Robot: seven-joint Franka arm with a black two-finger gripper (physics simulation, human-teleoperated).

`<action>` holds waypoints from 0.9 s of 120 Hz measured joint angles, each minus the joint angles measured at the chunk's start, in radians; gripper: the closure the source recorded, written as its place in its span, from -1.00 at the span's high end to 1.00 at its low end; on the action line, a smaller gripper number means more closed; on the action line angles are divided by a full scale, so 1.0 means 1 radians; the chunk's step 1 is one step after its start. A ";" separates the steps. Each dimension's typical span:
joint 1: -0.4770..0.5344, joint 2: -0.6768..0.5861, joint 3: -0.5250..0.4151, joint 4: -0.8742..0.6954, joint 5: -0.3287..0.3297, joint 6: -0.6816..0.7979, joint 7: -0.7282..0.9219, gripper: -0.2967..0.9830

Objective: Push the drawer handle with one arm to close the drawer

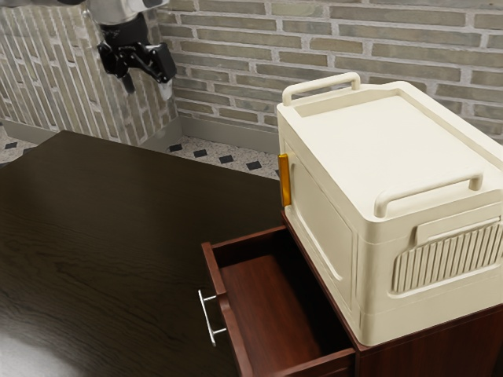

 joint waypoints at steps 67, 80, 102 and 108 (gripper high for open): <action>-0.096 -0.168 0.317 0.327 -0.082 -0.109 0.135 0.50; -0.154 -0.481 0.230 0.109 0.058 -0.174 0.152 0.50; -0.275 -0.677 0.203 -0.090 0.180 -0.301 0.143 0.50; -0.308 -0.690 0.237 -0.167 0.192 -0.330 0.140 0.50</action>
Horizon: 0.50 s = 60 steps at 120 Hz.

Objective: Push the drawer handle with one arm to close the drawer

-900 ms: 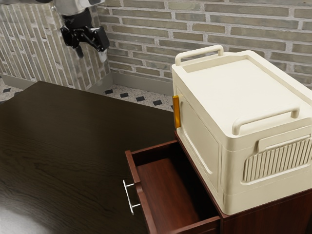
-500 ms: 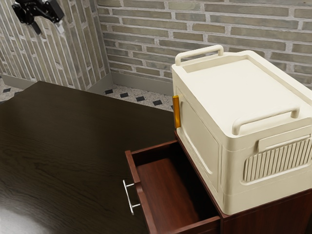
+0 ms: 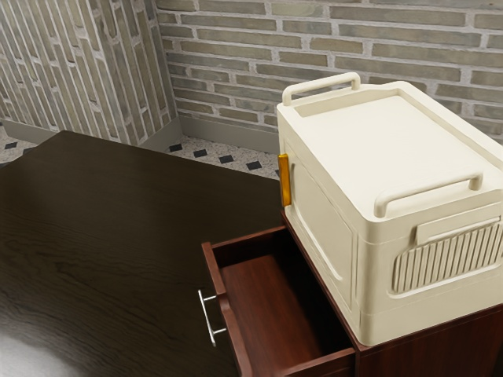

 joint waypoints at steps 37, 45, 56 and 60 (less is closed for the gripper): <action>-0.048 -0.216 -0.001 -0.409 0.003 -0.010 0.000 0.46; -0.055 -0.242 -0.029 -0.483 0.010 0.015 0.008 0.37; -0.063 -0.266 -0.065 -0.549 0.015 0.049 0.023 0.19; -0.064 -0.269 -0.076 -0.564 0.016 0.061 0.029 0.12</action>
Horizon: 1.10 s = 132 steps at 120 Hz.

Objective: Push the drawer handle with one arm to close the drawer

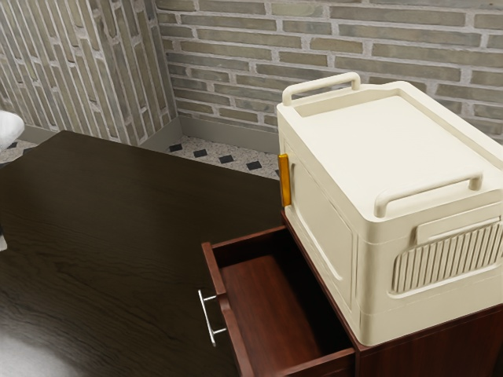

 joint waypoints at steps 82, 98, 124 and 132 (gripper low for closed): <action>-0.149 -0.067 -0.009 -0.233 0.003 0.139 0.066 -0.67; -0.159 -0.068 -0.009 -0.236 0.004 0.153 0.072 -0.68; -0.161 -0.067 -0.003 -0.236 0.004 0.163 0.079 -0.69; -0.161 -0.067 -0.003 -0.236 0.004 0.164 0.081 -0.69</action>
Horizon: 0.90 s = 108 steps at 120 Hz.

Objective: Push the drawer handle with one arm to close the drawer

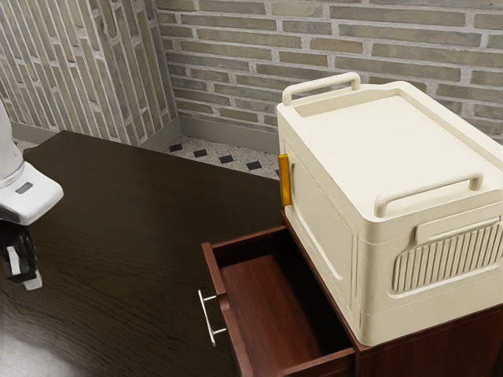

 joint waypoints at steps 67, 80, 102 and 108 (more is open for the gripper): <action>-0.035 0.007 0.000 -0.045 -0.003 0.036 0.007 -0.69; -0.041 0.026 0.001 -0.080 -0.012 0.096 0.006 -0.69; -0.040 0.072 0.002 -0.128 -0.047 0.221 0.004 -0.69; -0.038 0.087 0.002 -0.143 -0.054 0.256 0.004 -0.69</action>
